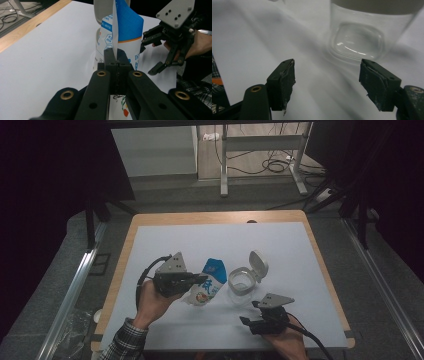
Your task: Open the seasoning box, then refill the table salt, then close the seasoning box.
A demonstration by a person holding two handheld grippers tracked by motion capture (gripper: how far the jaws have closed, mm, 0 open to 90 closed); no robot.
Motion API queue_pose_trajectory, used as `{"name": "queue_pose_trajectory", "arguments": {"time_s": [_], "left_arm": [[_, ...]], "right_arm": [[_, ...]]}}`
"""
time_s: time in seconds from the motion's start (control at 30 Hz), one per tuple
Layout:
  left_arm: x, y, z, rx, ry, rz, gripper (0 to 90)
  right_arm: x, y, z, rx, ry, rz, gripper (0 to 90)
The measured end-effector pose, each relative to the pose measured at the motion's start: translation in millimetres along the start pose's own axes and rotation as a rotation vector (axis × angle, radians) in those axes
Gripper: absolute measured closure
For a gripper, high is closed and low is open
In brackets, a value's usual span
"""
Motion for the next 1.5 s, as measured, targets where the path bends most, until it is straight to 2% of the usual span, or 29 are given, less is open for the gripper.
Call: {"name": "queue_pose_trajectory", "arguments": {"time_s": [0.3, 0.47, 0.7, 1.07, 1.23, 1.5], "left_arm": [[-4.1, 2.8, 3.0, 0.014, -0.006, 0.006, 90.0], [-5.2, 4.9, 3.6, 0.017, -0.010, -0.010, 90.0], [-8.1, 5.7, 3.7, 0.028, -0.015, -0.026, 90.0], [-17.8, 6.8, 8.7, 0.046, -0.022, -0.034, 90.0], [-23.3, 7.6, 11.2, 0.053, -0.022, -0.040, 90.0], [-31.7, 3.2, 14.8, 0.053, -0.028, -0.042, 90.0]], "right_arm": [[-10.9, 9.9, -13.9, -0.014, -0.027, 0.002, 30.8], [-14.5, 17.0, -20.4, -0.024, -0.031, 0.001, 31.9], [-21.2, 25.8, -30.2, -0.039, -0.033, 0.028, 33.1], [-31.7, 37.7, -40.4, -0.006, -0.047, 0.047, 39.6], [-36.7, 45.2, -46.3, 0.032, -0.082, 0.049, 41.5], [-44.8, 52.1, -52.4, 0.067, -0.093, 0.093, 45.6]]}}
Point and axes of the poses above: each handheld gripper's, and its own axes: y roughly forward along the jaws, x roughly out of its underside, z roughly to its right, the point moved 2 cm from there along y, roughly forward along the jaws, and after that the axes turned 10 degrees about -z, right-handed, at the moved point
